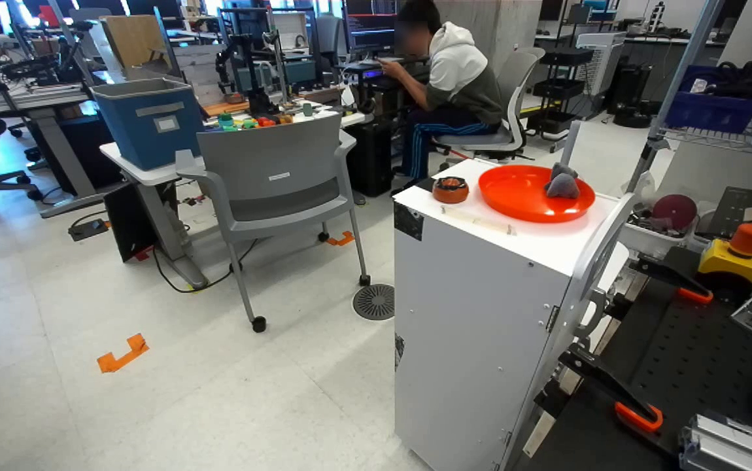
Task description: Pick up the grey toy on the plate and put it in the sink
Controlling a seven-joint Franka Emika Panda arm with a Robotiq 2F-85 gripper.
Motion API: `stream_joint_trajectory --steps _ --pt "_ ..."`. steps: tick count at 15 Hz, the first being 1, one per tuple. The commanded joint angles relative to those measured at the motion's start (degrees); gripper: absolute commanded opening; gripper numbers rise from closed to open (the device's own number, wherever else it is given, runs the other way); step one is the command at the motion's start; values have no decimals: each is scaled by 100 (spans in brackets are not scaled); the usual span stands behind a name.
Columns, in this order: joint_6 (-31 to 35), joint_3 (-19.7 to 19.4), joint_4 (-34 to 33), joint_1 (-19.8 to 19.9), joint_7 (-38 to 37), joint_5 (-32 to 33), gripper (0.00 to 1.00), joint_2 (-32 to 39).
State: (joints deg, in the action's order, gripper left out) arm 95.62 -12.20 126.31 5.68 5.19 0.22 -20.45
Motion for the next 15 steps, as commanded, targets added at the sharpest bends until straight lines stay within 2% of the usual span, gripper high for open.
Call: stream_joint_trajectory --steps 1,5,8,15 --pt "24 131 -278 128 -425 -107 100 325" --pt "189 172 -376 143 -840 -119 100 500" --pt "556 202 -412 157 -1084 -74 100 598" --pt "2159 266 -233 119 -971 62 100 588"
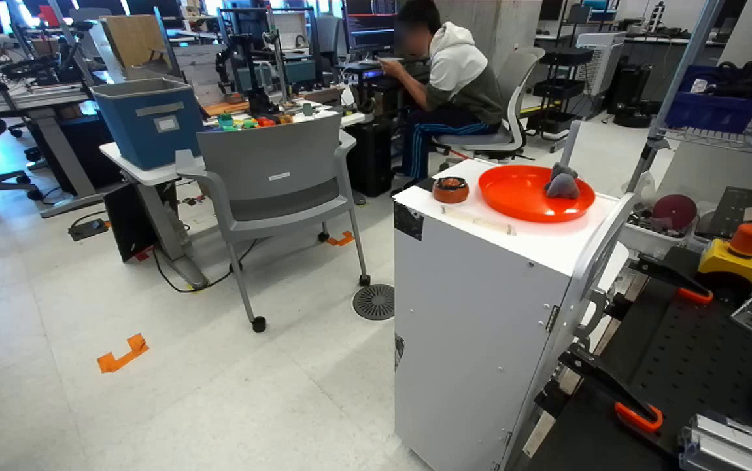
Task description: Pick up the grey toy on the plate and put it in the sink
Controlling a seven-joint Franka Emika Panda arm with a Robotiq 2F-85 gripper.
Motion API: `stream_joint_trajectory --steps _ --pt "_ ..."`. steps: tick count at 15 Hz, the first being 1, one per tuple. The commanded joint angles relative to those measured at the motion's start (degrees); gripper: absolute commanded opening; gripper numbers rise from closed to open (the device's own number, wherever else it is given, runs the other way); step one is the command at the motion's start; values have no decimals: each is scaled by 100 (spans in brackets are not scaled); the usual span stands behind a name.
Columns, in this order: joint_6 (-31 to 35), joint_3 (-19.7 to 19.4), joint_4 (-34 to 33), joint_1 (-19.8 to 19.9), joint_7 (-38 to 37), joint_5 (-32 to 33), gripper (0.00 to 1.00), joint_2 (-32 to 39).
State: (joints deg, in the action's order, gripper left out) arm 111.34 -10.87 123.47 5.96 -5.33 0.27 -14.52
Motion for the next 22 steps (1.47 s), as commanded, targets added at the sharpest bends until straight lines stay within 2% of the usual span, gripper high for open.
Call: stream_joint_trajectory --steps 1,5,8,17,20,22 --pt "759 139 60 85 119 38 100 -7" --pt "1142 136 51 33 313 -163 100 33" --pt "1168 147 38 -1 424 -246 100 71" --pt "755 118 -449 -42 789 -805 100 435" --pt "659 132 -652 -15 728 -818 100 627" --pt "354 138 -706 -9 846 -739 100 640"
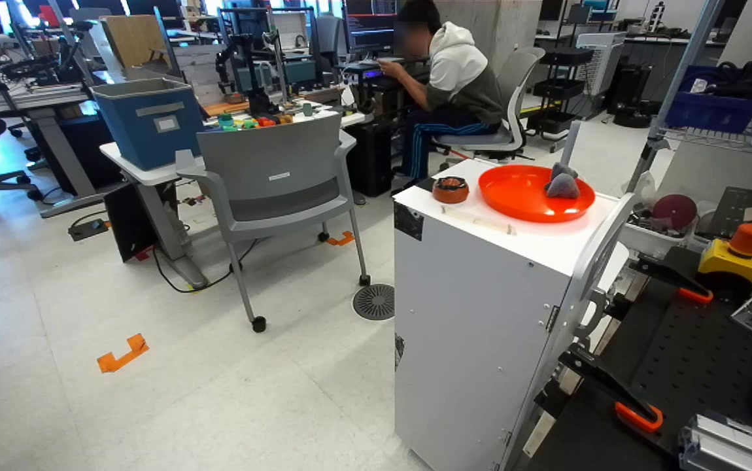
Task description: Pick up the grey toy on the plate and put it in the sink
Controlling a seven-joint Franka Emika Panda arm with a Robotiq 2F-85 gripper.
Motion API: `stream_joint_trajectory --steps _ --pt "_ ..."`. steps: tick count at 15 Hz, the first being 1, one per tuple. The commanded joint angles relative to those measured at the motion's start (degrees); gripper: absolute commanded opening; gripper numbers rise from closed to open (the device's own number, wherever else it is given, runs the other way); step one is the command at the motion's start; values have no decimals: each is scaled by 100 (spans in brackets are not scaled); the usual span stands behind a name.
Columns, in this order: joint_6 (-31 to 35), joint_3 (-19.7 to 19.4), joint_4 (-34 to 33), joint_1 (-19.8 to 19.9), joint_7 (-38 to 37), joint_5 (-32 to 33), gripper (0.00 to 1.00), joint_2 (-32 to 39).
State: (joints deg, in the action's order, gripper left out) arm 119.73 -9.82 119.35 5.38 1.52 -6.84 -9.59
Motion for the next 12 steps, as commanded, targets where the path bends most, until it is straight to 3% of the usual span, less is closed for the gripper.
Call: stream_joint_trajectory --steps 1,12 --pt "-147 58 -71 65 33 -12 100 52" --pt "-264 40 -185 90 -27 -62 100 193"
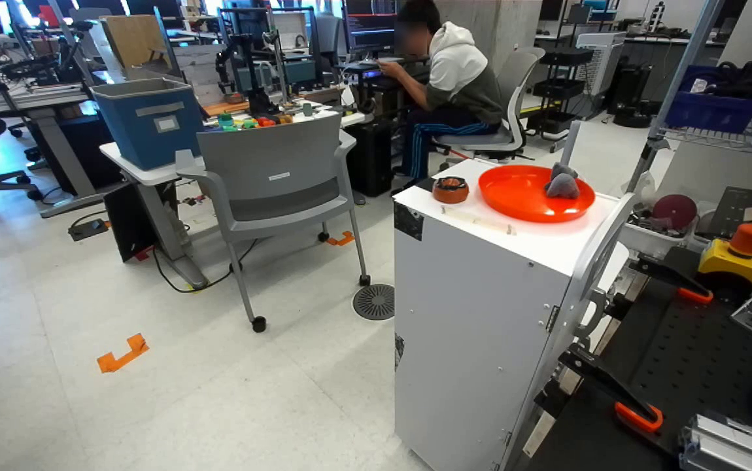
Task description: Pick up the grey toy on the plate and put it in the sink
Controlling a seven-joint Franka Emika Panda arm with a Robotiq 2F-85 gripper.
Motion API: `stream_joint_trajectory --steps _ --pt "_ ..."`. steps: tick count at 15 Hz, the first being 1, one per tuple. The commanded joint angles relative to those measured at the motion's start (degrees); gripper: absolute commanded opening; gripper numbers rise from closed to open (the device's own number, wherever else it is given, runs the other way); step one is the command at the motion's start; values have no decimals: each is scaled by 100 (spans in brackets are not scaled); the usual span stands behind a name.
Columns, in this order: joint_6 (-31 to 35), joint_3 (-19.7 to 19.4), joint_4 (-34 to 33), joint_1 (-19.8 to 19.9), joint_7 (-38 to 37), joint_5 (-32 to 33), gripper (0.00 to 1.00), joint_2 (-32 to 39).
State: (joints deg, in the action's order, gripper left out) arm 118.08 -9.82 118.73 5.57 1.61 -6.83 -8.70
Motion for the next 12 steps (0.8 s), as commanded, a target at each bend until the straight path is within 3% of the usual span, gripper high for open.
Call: stream_joint_trajectory --steps 1,12 --pt "-112 41 -144 74 -49 -70 100 136" --pt "-12 233 -140 19 -471 277 100 432"
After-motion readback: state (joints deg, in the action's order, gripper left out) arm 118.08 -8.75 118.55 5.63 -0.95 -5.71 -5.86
